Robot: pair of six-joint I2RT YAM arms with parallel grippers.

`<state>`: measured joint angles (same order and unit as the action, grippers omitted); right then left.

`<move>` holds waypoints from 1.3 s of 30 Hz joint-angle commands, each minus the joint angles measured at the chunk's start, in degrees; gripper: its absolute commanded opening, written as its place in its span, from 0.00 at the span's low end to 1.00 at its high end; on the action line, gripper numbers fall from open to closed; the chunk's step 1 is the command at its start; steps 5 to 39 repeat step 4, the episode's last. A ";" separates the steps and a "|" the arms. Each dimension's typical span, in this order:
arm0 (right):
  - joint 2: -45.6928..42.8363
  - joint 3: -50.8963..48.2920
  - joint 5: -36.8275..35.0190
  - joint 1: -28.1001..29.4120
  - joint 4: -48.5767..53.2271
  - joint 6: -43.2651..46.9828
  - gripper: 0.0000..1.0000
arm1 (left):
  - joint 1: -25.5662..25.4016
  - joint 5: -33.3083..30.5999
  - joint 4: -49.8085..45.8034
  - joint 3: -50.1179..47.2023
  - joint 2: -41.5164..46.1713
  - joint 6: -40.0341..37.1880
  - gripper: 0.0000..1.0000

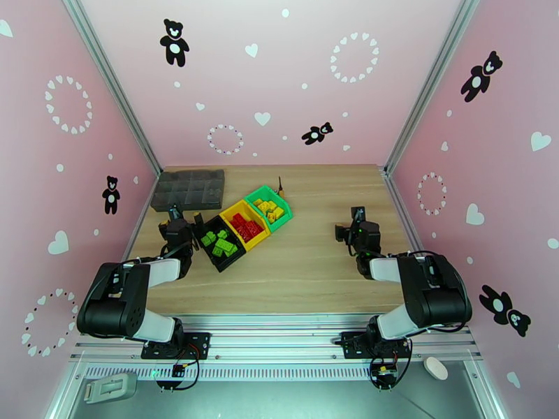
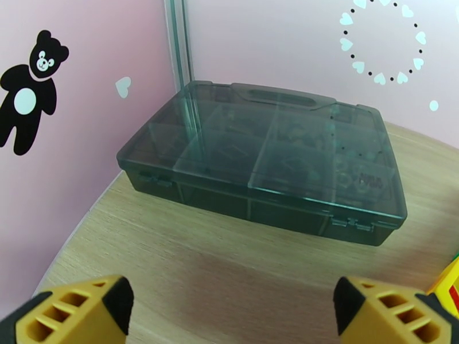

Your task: Sort the legos into containers by color

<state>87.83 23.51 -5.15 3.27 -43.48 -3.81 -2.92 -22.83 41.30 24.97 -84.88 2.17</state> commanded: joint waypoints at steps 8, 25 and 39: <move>-0.07 0.72 2.37 -0.63 -0.77 0.78 0.99 | -0.07 0.77 -0.13 0.10 -0.28 0.73 0.98; -0.07 0.72 2.37 -0.63 -0.77 0.78 0.99 | -0.07 0.77 -0.13 0.10 -0.28 0.73 0.98; -0.07 0.72 2.37 -0.63 -0.77 0.78 0.99 | -0.07 0.77 -0.13 0.10 -0.28 0.73 0.98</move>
